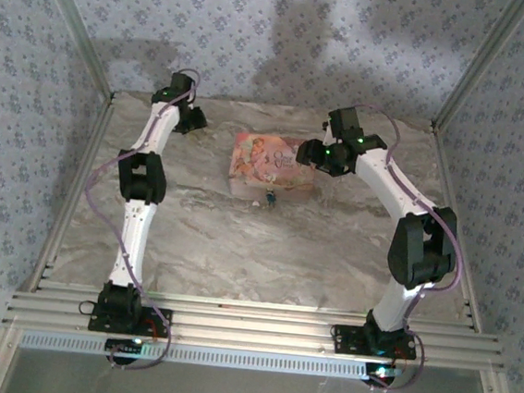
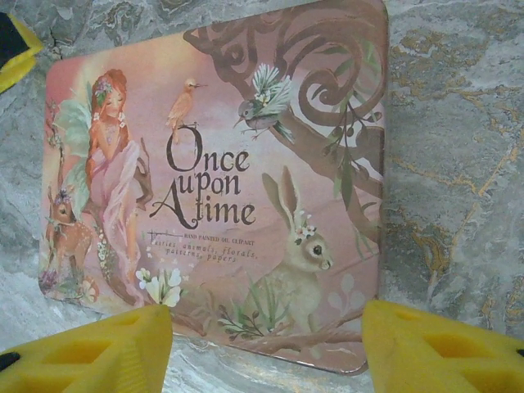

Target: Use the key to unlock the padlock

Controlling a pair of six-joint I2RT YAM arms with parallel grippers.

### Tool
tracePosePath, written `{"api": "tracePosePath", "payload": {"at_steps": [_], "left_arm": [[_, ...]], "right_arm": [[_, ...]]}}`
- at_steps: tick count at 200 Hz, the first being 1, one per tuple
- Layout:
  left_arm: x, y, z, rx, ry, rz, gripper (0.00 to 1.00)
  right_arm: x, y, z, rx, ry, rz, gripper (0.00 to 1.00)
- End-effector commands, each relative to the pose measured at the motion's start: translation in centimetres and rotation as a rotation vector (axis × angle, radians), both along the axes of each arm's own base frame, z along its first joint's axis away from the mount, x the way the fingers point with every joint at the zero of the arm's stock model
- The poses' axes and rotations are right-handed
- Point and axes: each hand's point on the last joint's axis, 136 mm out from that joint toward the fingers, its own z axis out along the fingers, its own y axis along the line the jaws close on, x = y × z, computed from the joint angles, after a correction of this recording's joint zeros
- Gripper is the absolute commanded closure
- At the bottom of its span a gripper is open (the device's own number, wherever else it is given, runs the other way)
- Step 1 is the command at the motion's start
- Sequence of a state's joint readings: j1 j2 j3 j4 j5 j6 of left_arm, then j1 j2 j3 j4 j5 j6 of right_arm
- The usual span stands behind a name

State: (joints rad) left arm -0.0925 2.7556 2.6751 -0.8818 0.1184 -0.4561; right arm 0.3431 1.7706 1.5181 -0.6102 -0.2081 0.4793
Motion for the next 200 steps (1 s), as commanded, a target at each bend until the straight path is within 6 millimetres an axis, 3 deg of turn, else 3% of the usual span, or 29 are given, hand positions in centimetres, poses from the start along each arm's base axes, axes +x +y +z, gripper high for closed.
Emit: {"api": "tracePosePath", "payload": {"at_steps": [1, 51, 130, 164, 200], "left_arm": [[0.0, 0.0, -1.2, 0.041, 0.013, 0.011, 0.63], [-0.3, -1.0, -2.5, 0.109, 0.023, -0.005, 0.64], [-4.1, -2.1, -3.1, 0.138, 0.155, -0.06, 1.0], [-6.6, -2.8, -1.3, 0.108, 0.166, -0.095, 1.0], [-11.8, -2.3, 1.7, 0.08, 0.138, -0.115, 1.0]], "right_arm": [[-0.3, -0.1, 1.5, 0.001, -0.037, -0.015, 0.36], [-0.8, -0.4, 1.6, -0.008, -0.039, -0.02, 0.36], [-2.4, -0.7, 1.6, 0.001, -0.032, -0.018, 0.36], [-3.5, -0.6, 2.6, 0.021, -0.067, -0.019, 0.36], [-6.3, -0.1, 2.8, 0.048, -0.071, -0.002, 0.37]]}}
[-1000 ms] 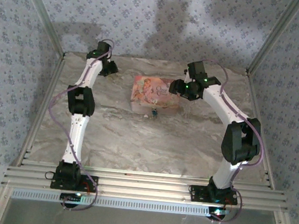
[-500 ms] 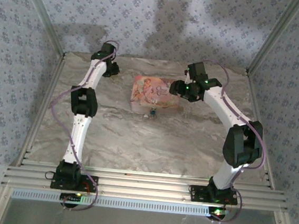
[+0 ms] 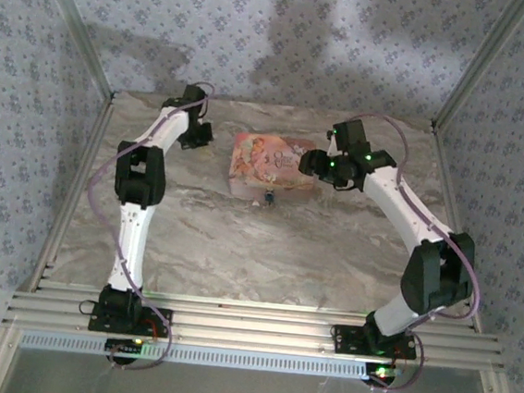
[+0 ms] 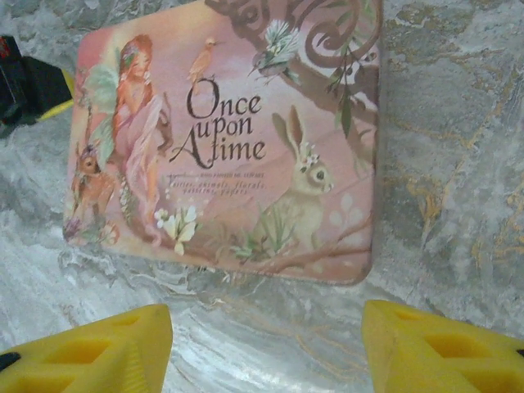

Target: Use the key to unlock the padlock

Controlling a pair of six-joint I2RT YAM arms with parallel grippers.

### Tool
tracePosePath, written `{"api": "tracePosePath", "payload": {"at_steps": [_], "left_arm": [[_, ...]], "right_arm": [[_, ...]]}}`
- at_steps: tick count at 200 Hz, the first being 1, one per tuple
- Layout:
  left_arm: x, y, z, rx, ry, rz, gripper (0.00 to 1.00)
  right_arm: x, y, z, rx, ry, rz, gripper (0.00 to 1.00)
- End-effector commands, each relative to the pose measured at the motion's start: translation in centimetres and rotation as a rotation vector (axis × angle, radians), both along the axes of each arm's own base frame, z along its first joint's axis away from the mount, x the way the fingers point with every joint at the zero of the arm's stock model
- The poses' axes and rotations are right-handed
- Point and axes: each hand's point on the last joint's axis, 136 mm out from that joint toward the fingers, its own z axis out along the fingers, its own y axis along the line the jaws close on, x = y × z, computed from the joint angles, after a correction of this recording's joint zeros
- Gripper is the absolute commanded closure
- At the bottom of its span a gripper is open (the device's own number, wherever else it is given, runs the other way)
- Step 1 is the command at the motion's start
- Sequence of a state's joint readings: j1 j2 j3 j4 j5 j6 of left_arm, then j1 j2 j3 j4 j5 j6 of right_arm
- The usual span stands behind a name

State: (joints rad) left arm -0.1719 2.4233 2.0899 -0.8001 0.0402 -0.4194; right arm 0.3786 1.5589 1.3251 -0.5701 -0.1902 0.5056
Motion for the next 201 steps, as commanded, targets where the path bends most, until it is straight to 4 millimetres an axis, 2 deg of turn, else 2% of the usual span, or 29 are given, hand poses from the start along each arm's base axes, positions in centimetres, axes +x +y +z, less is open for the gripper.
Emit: {"api": "tracePosePath", "payload": {"at_steps": [1, 25, 27, 33, 71, 111, 134, 149, 172, 201], "left_arm": [[-3.4, 0.0, 2.6, -0.033, -0.016, -0.034, 1.0], [-7.8, 0.7, 6.0, -0.075, -0.053, -0.035, 1.0], [-8.1, 0.7, 6.4, -0.081, -0.057, -0.034, 1.0], [-8.7, 0.5, 7.5, -0.106, -0.092, -0.041, 1.0], [-15.4, -1.0, 12.7, -0.263, -0.192, -0.081, 1.0], [-20.2, -3.4, 19.5, -0.379, -0.368, -0.152, 1.0], [-22.7, -5.5, 23.3, -0.389, -0.5, -0.23, 1.0], [-24.0, -6.4, 25.1, -0.372, -0.588, -0.273, 1.0], [-25.4, -6.6, 26.5, -0.318, -0.692, -0.279, 1.0], [-26.1, -6.9, 27.5, -0.296, -0.776, -0.27, 1.0]], "right_arm": [[-1.7, 0.3, 0.9, 0.03, -0.022, -0.005, 0.37], [-3.5, 1.3, 1.7, 0.074, -0.043, 0.019, 0.38], [-4.0, 1.2, 0.9, 0.069, -0.027, 0.02, 0.38], [-4.6, 1.4, 0.6, 0.078, -0.025, 0.027, 0.38], [-7.4, 3.3, 1.5, 0.183, -0.047, 0.065, 0.38], [-9.3, 4.4, 2.9, 0.292, -0.059, 0.093, 0.39], [-10.2, 5.7, 4.7, 0.348, -0.09, 0.146, 0.39], [-10.7, 6.9, 6.0, 0.391, -0.124, 0.198, 0.4], [-11.6, 9.3, 7.8, 0.457, -0.167, 0.274, 0.41], [-12.5, 12.4, 9.6, 0.517, -0.204, 0.348, 0.42]]}}
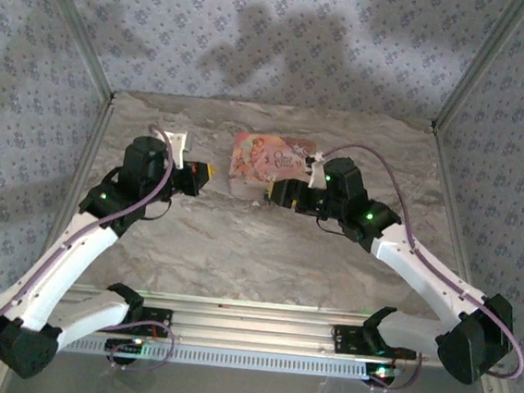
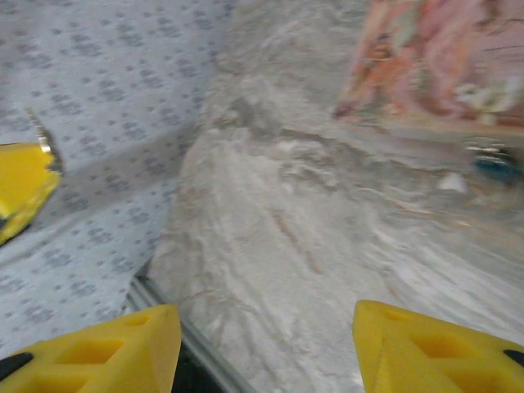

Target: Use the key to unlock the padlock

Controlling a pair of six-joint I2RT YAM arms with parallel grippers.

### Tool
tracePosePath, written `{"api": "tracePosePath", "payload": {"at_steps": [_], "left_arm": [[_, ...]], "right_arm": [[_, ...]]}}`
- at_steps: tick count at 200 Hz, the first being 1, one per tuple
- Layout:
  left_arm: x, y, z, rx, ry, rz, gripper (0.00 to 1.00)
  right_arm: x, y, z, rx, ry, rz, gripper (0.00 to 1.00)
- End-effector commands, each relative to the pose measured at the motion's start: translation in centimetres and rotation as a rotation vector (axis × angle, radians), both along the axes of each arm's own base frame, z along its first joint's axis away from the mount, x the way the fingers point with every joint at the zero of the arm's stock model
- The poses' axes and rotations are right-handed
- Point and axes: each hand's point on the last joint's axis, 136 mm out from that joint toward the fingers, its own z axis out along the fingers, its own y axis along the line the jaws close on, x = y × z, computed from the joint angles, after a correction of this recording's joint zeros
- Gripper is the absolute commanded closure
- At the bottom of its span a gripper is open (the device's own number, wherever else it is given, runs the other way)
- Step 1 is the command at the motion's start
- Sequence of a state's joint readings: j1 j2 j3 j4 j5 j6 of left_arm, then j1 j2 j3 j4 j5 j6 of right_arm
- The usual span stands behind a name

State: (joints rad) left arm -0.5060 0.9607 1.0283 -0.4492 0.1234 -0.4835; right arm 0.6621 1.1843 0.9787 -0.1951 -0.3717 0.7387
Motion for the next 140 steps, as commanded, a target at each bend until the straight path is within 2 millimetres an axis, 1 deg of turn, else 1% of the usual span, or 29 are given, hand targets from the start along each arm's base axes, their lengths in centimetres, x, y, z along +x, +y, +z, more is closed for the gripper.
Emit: {"api": "tracePosePath", "payload": {"at_steps": [1, 22, 37, 62, 77, 91, 100, 101, 103, 109, 140], "left_arm": [[0.7, 0.6, 1.2, 0.012, -0.099, 0.081, 1.0], [0.8, 0.4, 1.9, -0.003, -0.14, 0.092, 1.0], [1.2, 0.2, 2.0, -0.011, -0.153, 0.099, 1.0], [2.0, -0.2, 1.5, -0.031, -0.15, 0.112, 1.0], [2.3, -0.7, 1.2, -0.045, -0.139, 0.106, 1.0], [2.4, -1.1, 0.8, -0.053, -0.123, 0.094, 1.0], [2.4, -1.4, 0.6, -0.061, -0.116, 0.083, 1.0], [2.4, -1.4, 0.6, -0.062, -0.115, 0.082, 1.0], [2.4, -1.4, 0.6, -0.063, -0.114, 0.08, 1.0], [2.3, -1.6, 0.5, -0.067, -0.11, 0.073, 1.0], [2.1, -1.6, 0.2, -0.07, -0.101, 0.067, 1.0]], "right_arm": [[-0.6, 2.9, 2.9, 0.103, -0.058, 0.071, 0.42], [-0.3, 4.6, 3.8, 0.13, -0.073, 0.095, 0.45], [0.2, 5.8, 4.4, 0.14, -0.089, 0.115, 0.47], [1.3, 7.2, 4.7, 0.138, -0.128, 0.128, 0.5], [2.2, 7.7, 4.8, 0.143, -0.142, 0.116, 0.51], [2.8, 8.2, 5.3, 0.155, -0.149, 0.11, 0.51], [3.0, 8.5, 4.9, 0.153, -0.139, 0.113, 0.51], [3.0, 8.6, 5.6, 0.162, -0.151, 0.116, 0.51], [3.1, 8.8, 6.1, 0.169, -0.16, 0.118, 0.51], [3.3, 9.0, 6.4, 0.171, -0.165, 0.121, 0.51], [3.7, 10.4, 5.7, 0.159, -0.139, 0.152, 0.52]]}}
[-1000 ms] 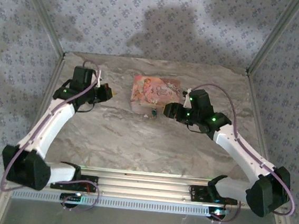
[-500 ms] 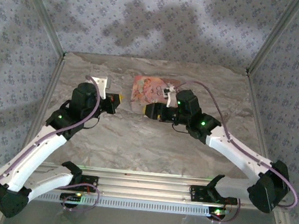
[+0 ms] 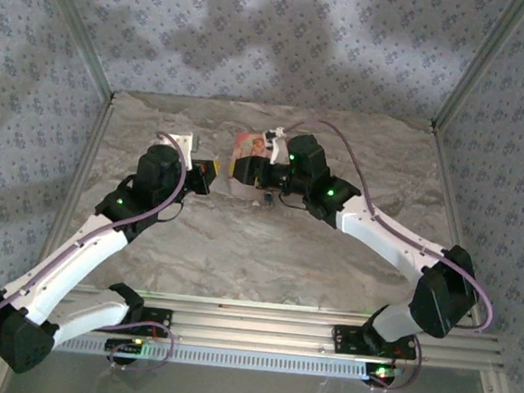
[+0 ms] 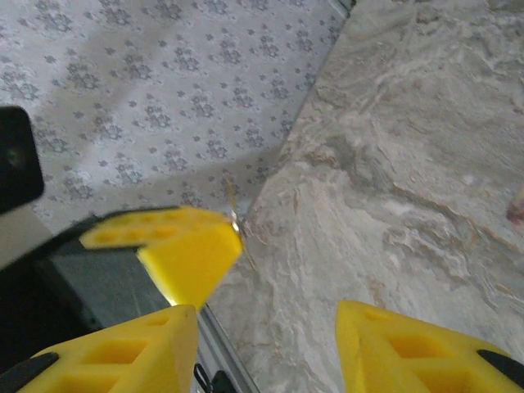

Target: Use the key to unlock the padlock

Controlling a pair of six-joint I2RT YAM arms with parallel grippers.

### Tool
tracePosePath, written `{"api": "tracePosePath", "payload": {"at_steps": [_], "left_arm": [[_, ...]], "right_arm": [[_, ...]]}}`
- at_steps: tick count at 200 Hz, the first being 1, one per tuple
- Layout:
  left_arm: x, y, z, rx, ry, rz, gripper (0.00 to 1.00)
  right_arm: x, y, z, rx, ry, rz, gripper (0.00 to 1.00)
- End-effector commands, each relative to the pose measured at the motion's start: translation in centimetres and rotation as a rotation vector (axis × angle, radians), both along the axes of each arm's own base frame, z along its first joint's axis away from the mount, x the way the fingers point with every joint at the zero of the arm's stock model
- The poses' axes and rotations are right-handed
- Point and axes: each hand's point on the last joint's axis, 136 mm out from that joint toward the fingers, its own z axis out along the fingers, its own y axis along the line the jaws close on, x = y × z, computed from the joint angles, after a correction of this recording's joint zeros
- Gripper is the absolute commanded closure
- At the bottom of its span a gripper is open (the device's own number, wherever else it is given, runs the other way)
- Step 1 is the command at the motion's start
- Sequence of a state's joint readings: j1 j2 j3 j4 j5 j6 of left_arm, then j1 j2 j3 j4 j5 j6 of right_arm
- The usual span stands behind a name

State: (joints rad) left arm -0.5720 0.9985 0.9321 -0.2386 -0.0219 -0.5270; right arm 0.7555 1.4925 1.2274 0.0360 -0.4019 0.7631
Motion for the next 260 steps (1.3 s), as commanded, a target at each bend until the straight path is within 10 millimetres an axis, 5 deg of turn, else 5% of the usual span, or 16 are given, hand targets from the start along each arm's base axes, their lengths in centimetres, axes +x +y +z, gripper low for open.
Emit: {"api": "tracePosePath", "payload": {"at_steps": [1, 66, 181, 208, 215, 235, 260], "left_arm": [[-0.2, -0.5, 1.2, -0.049, -0.028, -0.019, 1.0], [-0.8, -0.2, 0.9, -0.059, -0.009, -0.012, 1.0], [-2.4, 0.2, 0.3, -0.083, 0.016, -0.035, 1.0], [-2.5, 0.2, 0.0, -0.076, 0.023, -0.042, 1.0], [-2.6, 0.1, -0.1, -0.069, 0.024, -0.052, 0.92], [-3.3, -0.4, 0.1, -0.033, 0.009, -0.12, 0.48], [-4.0, -0.4, 0.0, 0.018, 0.027, -0.206, 0.35]], "right_arm": [[0.0, 1.5, 1.6, 0.029, -0.038, 0.041, 0.52], [-0.5, 3.8, 0.0, 0.011, 0.004, 0.089, 0.62], [-1.0, 2.5, -0.5, -0.007, -0.05, 0.091, 1.0], [-1.7, 1.9, 0.0, -0.023, -0.104, 0.13, 1.0], [-1.8, 1.6, 0.0, -0.046, -0.145, 0.15, 1.0], [-2.2, 0.3, -0.1, -0.133, -0.194, 0.201, 1.0], [-2.6, -2.5, -1.4, -0.335, -0.206, 0.281, 1.0]]}}
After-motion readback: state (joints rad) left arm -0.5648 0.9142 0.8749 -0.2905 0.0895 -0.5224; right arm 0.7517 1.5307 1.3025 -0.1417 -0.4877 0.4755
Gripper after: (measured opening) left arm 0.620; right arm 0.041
